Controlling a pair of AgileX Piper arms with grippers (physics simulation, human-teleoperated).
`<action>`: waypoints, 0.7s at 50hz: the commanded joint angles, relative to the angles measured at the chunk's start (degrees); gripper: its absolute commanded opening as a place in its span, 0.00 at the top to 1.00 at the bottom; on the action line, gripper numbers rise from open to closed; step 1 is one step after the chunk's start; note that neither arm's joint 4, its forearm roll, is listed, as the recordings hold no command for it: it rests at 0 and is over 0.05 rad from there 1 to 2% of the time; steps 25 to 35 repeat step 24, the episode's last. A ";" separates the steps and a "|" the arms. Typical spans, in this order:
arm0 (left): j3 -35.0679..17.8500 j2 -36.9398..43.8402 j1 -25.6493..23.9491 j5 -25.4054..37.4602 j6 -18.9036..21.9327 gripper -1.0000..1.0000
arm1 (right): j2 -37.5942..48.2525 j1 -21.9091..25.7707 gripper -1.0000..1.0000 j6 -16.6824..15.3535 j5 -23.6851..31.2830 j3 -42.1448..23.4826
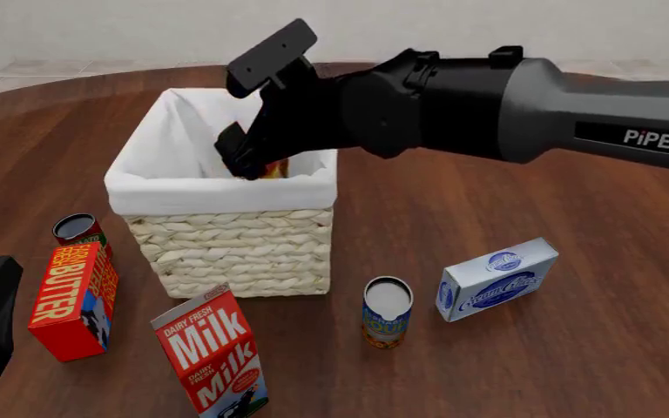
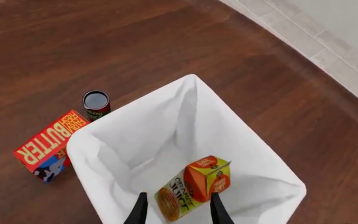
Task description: Pick up the orange juice, and put it in the basket.
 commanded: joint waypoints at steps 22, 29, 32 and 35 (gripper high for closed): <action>0.00 0.00 0.00 0.00 0.00 0.00 | -2.60 -0.69 0.00 -0.93 0.75 -1.18; 0.00 0.00 0.00 0.00 0.00 0.00 | -2.79 -0.84 0.00 -1.20 0.91 -1.36; 0.00 0.00 0.00 0.00 0.00 0.00 | -2.79 -0.84 0.00 -1.20 0.91 -1.36; 0.00 0.00 0.00 0.00 0.00 0.00 | -2.79 -0.84 0.00 -1.20 0.91 -1.36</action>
